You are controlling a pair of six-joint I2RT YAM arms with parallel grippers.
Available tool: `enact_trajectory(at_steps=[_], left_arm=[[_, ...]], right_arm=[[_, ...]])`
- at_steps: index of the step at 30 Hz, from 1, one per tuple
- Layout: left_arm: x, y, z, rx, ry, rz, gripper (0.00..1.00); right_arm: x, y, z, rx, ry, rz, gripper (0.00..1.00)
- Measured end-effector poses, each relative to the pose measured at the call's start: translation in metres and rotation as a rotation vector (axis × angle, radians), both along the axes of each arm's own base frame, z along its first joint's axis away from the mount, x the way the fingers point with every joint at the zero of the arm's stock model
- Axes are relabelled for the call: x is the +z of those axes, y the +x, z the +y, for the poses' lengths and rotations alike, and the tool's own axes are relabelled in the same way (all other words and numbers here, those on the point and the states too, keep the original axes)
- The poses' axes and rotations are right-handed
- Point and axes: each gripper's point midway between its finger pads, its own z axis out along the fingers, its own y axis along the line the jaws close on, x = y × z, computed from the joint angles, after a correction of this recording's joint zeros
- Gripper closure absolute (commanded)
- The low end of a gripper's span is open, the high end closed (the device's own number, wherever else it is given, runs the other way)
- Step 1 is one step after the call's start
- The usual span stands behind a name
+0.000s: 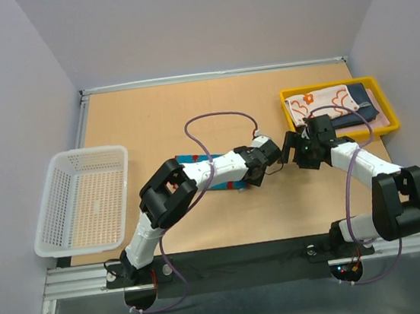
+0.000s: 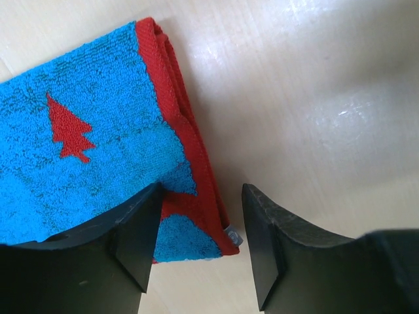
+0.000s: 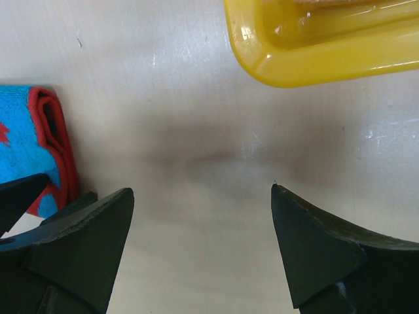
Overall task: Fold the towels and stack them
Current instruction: Neatly place the folded towel into the bin
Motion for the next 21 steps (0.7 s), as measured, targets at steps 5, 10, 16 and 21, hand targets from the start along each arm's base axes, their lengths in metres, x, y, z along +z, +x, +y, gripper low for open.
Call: enact_trajectory(at_steps=[5,10,16,21], left_arm=[[-0.001,-0.002,0.005,0.013,0.022,-0.002,0.48],[-0.003,-0.004,0.01,0.022,0.04,0.007,0.91],[-0.005,-0.004,0.013,0.027,0.047,0.003,1.0],[-0.001,-0.009,0.016,0.017,0.023,0.017,1.0]], right_arm=[[-0.002,-0.003,0.002,0.007,0.012,0.005,0.1],[0.0,-0.003,0.006,0.014,0.034,0.002,0.1],[0.0,-0.006,0.022,0.03,0.138,-0.004,0.09],[0.0,-0.012,0.047,0.022,0.322,-0.004,0.05]])
